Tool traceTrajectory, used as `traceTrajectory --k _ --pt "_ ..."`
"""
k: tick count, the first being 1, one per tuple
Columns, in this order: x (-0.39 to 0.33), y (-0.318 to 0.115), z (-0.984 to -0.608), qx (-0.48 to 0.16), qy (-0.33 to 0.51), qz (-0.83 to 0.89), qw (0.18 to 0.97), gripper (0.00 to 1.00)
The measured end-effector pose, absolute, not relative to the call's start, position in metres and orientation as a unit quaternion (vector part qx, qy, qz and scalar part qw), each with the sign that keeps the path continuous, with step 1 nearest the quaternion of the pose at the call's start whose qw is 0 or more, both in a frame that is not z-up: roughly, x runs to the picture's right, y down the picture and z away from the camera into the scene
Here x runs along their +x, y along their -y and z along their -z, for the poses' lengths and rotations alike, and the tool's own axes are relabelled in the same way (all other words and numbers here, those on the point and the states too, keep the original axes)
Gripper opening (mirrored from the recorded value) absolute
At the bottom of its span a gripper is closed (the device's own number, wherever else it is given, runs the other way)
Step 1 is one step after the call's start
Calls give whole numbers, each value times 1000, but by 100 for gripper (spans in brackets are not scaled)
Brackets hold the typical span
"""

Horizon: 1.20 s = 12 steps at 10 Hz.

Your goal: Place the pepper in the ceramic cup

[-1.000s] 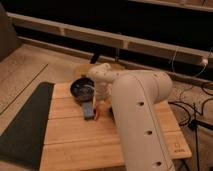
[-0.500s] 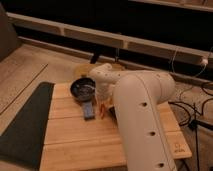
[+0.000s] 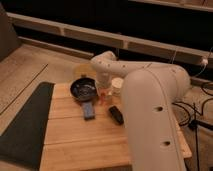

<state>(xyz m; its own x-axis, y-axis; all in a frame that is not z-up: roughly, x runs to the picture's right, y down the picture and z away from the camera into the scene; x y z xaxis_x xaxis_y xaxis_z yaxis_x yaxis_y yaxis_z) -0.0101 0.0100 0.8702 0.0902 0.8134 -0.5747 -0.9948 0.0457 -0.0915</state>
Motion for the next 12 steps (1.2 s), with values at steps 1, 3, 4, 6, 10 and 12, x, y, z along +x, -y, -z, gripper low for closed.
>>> traceTrajectory --k 1,3,4,6,10,12 --pt "-5 9 -857 -224 -175 -660 696 0" --pt "15 39 -839 -194 -160 -687 682 0" --pt "31 49 -834 -182 -158 -702 670 0" --pt "29 49 -833 -184 -157 -703 668 0" --pt "30 51 -836 -183 -156 -707 665 0" --pt "58 77 -844 -153 -139 -738 642 0"
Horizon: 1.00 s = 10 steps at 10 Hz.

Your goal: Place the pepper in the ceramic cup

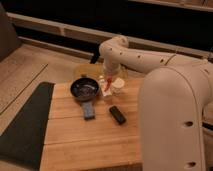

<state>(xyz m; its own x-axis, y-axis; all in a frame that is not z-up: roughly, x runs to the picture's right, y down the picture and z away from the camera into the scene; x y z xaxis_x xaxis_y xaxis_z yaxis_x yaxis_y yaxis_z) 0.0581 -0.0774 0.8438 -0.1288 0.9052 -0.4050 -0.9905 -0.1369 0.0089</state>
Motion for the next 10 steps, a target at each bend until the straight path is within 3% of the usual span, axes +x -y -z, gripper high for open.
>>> traceTrajectory --k 2,5,10 --pt "100 109 -849 -104 -126 -754 637 0" --pt "142 117 -863 -64 -136 -743 653 0" --pt "141 116 -908 -62 -134 -713 686 0"
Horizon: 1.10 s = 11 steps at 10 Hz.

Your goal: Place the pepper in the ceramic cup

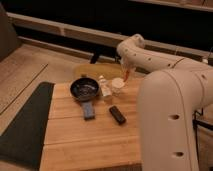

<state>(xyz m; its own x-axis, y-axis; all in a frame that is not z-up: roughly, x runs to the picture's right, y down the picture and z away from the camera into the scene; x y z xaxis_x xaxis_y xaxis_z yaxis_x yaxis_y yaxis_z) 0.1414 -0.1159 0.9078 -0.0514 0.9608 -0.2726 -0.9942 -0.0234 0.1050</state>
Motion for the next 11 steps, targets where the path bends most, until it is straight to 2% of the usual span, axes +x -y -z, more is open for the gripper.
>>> traceTrajectory --k 4,11 --pt "106 129 -922 -75 -120 -677 722 0" --pt "95 106 -943 -103 -142 -654 736 0"
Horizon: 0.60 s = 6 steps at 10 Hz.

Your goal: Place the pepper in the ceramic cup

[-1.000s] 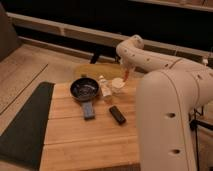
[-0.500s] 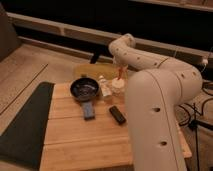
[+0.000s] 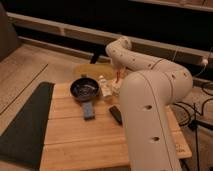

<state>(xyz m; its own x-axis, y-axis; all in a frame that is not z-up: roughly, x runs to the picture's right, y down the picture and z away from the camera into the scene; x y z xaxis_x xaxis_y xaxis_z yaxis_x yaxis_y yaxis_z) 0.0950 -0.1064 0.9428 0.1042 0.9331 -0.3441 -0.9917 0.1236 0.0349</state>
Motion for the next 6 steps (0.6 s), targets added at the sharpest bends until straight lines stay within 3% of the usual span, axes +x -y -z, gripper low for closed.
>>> traceTrajectory --k 6 --pt "95 89 -951 -118 -154 -655 730 0"
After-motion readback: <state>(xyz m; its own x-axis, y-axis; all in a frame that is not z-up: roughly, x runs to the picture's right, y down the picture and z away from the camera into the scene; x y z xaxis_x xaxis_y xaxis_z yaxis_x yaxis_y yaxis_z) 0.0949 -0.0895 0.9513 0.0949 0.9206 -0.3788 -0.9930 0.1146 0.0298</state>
